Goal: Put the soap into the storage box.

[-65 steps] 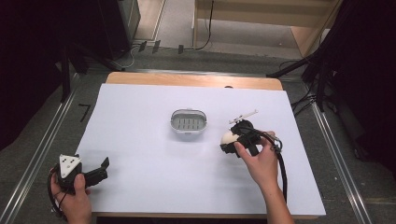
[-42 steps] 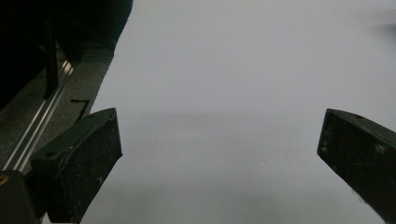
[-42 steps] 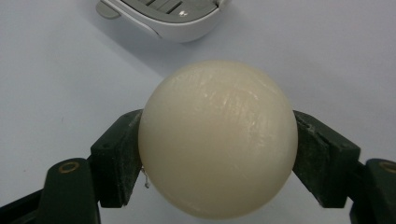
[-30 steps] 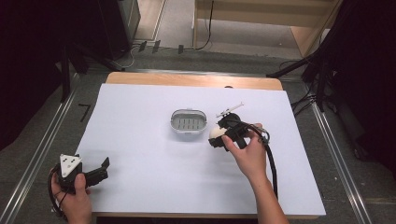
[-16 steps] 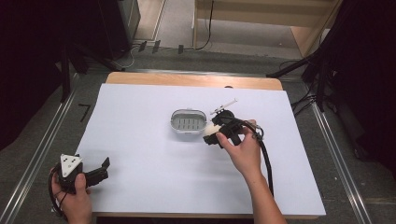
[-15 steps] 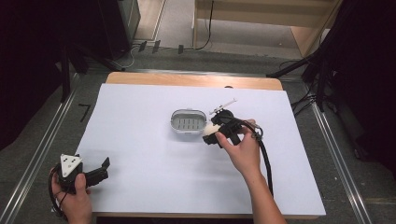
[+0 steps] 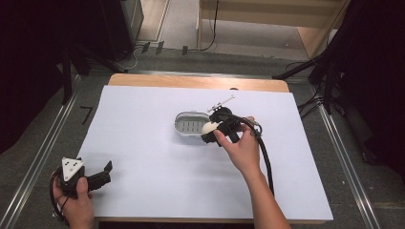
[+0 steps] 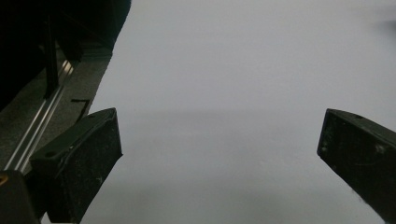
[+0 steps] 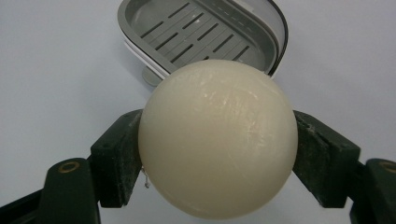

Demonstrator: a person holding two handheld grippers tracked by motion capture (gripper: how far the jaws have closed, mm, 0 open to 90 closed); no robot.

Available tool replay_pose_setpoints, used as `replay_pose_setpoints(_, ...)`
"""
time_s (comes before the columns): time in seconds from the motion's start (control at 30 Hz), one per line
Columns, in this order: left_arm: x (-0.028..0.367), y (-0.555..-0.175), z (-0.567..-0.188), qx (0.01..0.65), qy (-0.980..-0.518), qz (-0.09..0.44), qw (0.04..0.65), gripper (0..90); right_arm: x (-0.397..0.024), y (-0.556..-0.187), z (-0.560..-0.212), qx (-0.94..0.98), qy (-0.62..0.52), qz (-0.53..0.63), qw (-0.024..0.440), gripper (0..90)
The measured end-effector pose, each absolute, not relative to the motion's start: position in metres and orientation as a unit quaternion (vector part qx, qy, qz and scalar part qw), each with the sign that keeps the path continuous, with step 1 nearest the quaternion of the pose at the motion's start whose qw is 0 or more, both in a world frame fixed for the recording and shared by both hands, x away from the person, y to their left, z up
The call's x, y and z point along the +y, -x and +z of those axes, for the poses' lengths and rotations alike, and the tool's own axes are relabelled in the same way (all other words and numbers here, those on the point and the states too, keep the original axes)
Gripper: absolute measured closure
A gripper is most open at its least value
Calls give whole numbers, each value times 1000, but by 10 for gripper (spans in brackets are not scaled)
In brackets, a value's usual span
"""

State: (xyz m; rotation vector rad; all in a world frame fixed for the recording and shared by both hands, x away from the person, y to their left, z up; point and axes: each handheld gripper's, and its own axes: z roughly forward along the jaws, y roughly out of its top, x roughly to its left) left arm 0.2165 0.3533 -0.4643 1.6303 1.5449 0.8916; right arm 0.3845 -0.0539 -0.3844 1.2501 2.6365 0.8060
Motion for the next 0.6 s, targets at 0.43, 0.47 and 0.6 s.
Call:
replay_pose_setpoints(0.43, 353, -216, -464, 598, -630, 345, 355, 1, -41, -396, -380, 873, -403, 269, 56, 250)
replay_pose_setpoints(0.47, 353, -216, -464, 598, -630, 345, 355, 1, -40, -397, -380, 872, -403, 271, 55, 250)
replay_pose_setpoints(0.6, 353, -217, -464, 598, -630, 345, 355, 1, -35, -401, -379, 873, -400, 272, 51, 250)
